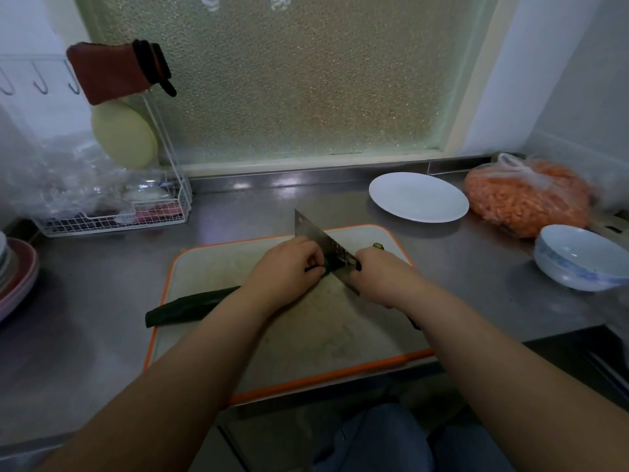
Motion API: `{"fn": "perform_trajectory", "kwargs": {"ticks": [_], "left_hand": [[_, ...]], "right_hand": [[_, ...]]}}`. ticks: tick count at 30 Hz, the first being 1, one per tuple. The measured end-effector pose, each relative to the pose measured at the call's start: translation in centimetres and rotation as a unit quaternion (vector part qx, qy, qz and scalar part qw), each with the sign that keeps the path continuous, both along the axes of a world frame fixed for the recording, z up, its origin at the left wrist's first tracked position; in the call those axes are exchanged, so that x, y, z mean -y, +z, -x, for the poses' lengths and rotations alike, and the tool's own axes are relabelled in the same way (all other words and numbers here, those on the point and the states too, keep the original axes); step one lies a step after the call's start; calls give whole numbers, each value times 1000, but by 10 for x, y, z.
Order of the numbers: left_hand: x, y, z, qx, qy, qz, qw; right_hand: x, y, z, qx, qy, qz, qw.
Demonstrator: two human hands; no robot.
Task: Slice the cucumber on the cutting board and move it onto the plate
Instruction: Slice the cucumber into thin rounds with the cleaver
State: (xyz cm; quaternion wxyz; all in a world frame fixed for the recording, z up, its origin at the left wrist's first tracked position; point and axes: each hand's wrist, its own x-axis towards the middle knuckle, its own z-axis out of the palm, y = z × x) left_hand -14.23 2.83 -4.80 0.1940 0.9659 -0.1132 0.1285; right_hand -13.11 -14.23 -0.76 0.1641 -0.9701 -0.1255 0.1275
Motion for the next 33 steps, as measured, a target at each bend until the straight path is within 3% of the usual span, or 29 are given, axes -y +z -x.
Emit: {"fn": "perform_trajectory", "kwargs": {"ticks": [11,21,33], "left_hand": [[6,-7,-11,-2,15,45,999],[9,-8,-16,-14,32,74,997],[9,-8,-18,-20,36,78,996]], "right_hand": [[-1,1,-1,-2,3,-4,1000],[4,5,1,55,7,-9,998],[-4,21,1,30,22,57,998]]}}
